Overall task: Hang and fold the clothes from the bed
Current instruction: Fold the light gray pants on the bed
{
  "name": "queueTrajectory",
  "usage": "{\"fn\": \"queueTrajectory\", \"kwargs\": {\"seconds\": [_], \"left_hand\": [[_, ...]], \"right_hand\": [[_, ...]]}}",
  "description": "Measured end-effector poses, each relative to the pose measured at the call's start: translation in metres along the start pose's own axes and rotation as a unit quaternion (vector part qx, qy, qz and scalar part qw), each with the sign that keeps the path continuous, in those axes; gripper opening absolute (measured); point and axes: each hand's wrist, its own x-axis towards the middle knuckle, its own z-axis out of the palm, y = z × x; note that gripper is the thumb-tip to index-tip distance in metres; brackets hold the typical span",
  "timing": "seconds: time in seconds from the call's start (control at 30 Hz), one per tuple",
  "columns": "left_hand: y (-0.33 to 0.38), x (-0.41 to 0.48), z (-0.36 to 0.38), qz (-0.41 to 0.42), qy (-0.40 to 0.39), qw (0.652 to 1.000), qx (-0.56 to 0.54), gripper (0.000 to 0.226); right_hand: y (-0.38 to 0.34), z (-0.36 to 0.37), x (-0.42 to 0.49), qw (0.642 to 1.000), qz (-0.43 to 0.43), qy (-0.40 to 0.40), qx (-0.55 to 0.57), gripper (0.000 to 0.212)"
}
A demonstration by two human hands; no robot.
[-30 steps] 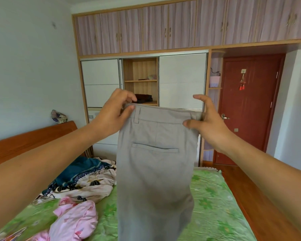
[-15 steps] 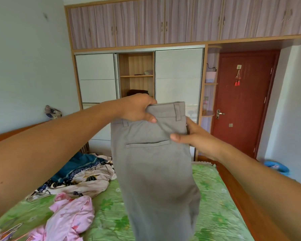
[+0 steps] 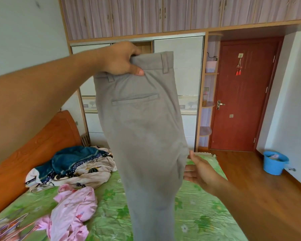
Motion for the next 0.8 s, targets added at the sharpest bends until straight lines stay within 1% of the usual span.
{"fn": "queueTrajectory", "kwargs": {"seconds": [0.07,0.17,0.3,0.4,0.47,0.5,0.57,0.6,0.63,0.67,0.7,0.73,0.77,0.8], "left_hand": [[-0.002,-0.002,-0.004,-0.004,0.002,1.000,0.004,0.029],[-0.005,-0.007,-0.002,-0.013,-0.002,1.000,0.001,0.022],[-0.016,-0.017,-0.004,-0.025,-0.006,1.000,-0.014,0.016],[-0.028,-0.026,-0.017,-0.054,-0.005,0.999,-0.003,0.016],[-0.035,-0.030,-0.026,-0.074,-0.013,0.997,-0.005,0.015],[-0.038,-0.030,-0.028,-0.080,-0.014,0.997,-0.012,0.017],[-0.039,-0.030,-0.033,-0.088,-0.006,0.996,-0.027,0.032],[-0.038,-0.030,-0.036,-0.090,-0.001,0.995,-0.029,0.039],[-0.037,-0.030,-0.038,-0.093,0.001,0.995,-0.029,0.045],[-0.038,-0.030,-0.040,-0.095,-0.001,0.995,-0.030,0.048],[-0.038,-0.029,-0.042,-0.095,-0.004,0.995,-0.031,0.049],[-0.036,-0.029,-0.042,-0.093,-0.008,0.995,-0.034,0.047],[-0.033,-0.028,-0.041,-0.089,-0.012,0.995,-0.036,0.042],[-0.029,-0.026,-0.038,-0.084,-0.017,0.996,-0.038,0.033]], "right_hand": [[-0.005,0.018,0.004,0.992,-0.031,-0.017,0.123,0.046],[-0.019,0.036,0.007,0.977,-0.057,-0.026,0.205,0.043],[-0.028,0.036,0.007,0.962,-0.056,-0.088,0.253,0.040],[-0.040,0.026,0.006,0.961,-0.073,-0.076,0.255,0.042],[-0.050,0.020,0.004,0.962,-0.091,-0.082,0.245,0.044],[-0.058,0.019,0.001,0.963,-0.101,-0.090,0.232,0.043],[-0.074,0.018,-0.005,0.969,-0.126,-0.087,0.191,0.037],[-0.080,0.017,-0.006,0.976,-0.146,-0.064,0.146,0.030],[-0.086,0.017,-0.009,0.983,-0.169,-0.028,0.072,0.020],[-0.090,0.014,-0.011,0.981,-0.190,0.011,-0.019,0.010],[-0.092,0.009,-0.010,0.971,-0.212,0.041,-0.106,0.011],[-0.095,0.004,-0.010,0.954,-0.227,0.055,-0.188,0.018],[-0.099,-0.001,-0.008,0.935,-0.231,0.060,-0.263,0.021],[-0.106,-0.003,-0.010,0.916,-0.231,0.060,-0.322,0.020]]}}
